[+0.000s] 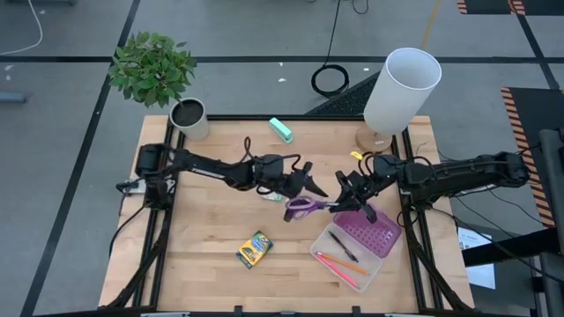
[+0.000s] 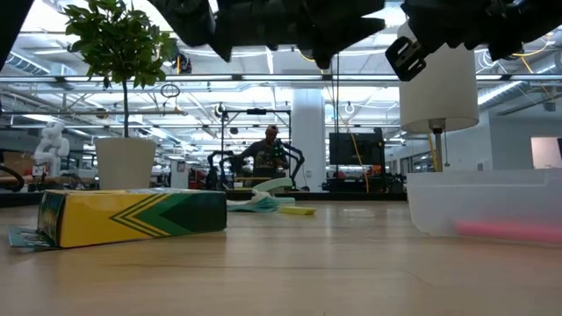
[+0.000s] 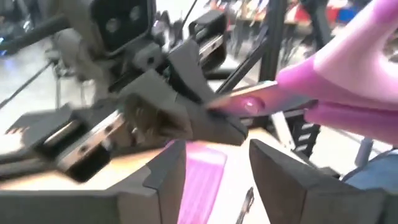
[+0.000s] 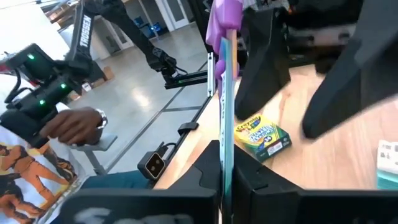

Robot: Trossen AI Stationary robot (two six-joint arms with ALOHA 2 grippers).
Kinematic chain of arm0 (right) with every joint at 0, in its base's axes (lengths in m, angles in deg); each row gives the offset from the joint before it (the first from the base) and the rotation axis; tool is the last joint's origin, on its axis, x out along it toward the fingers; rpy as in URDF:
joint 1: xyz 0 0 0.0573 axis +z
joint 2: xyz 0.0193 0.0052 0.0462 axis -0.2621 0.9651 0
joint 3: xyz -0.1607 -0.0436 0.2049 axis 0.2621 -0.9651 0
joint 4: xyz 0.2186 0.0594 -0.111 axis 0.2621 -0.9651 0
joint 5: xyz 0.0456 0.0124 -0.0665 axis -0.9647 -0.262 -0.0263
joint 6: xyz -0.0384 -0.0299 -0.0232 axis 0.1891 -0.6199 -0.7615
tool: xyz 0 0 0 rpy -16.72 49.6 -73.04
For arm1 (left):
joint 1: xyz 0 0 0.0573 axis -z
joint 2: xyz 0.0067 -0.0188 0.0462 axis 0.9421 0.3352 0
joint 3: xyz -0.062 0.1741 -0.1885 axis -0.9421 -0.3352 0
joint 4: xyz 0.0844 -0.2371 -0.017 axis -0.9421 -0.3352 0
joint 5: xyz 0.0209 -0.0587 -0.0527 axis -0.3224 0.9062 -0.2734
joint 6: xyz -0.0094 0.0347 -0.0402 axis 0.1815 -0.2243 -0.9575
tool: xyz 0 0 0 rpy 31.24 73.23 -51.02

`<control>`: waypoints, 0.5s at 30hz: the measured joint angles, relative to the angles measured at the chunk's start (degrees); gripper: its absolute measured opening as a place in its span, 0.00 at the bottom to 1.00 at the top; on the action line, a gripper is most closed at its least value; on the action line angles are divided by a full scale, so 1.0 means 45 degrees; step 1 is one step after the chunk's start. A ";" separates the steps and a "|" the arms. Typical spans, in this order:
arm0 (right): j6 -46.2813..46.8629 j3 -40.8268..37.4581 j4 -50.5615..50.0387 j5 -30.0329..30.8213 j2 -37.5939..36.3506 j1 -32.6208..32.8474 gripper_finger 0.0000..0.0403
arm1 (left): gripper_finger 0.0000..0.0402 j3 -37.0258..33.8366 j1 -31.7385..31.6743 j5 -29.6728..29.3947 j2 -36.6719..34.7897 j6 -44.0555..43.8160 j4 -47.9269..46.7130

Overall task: Pack school essentials
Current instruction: Put the violet scissors into the violet supply box

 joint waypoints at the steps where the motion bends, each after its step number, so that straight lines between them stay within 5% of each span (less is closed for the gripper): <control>1: 0.0014 0.0000 -0.0204 0.0041 -0.0162 0.0010 0.00 | 0.47 0.0000 0.0010 -0.0167 -0.0243 0.0129 -0.0521; 15: 0.0454 0.0000 -0.2170 0.0753 -0.1921 0.0944 0.00 | 0.49 0.0000 0.0994 -0.4949 -0.2540 0.1137 -0.6602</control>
